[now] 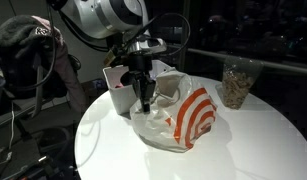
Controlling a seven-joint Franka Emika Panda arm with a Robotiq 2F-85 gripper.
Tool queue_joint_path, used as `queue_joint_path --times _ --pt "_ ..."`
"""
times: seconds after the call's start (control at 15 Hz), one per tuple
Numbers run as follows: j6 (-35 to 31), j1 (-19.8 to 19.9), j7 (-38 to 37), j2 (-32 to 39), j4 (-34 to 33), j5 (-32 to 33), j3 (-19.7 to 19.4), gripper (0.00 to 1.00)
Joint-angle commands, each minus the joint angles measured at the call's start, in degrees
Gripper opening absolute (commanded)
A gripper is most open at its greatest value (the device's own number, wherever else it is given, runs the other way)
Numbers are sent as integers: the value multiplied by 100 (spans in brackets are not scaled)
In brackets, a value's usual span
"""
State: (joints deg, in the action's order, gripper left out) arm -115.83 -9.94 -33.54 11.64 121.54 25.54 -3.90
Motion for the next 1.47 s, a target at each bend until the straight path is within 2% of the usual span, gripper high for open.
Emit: queue_joint_path --times 0.0,0.27,0.33,0.4,0.67,0.87,1.0,1.27,1.4 --pt "489 99 469 -528 397 67 246 8" --pt "703 218 777 -549 615 13 343 6" --pt "558 236 679 -578 676 48 347 23" --pt "352 246 616 -639 755 102 358 33" --pt "-683 200 667 -871 834 152 507 61" --pt "-1259 200 573 -883 577 -492 675 83" --pt "-1345 189 383 -689 276 -1120 770 99" --pt "-1262 208 -181 -228 -293 -1956 777 100" --pt "-1431 176 -703 -53 -409 -2072 718 100"
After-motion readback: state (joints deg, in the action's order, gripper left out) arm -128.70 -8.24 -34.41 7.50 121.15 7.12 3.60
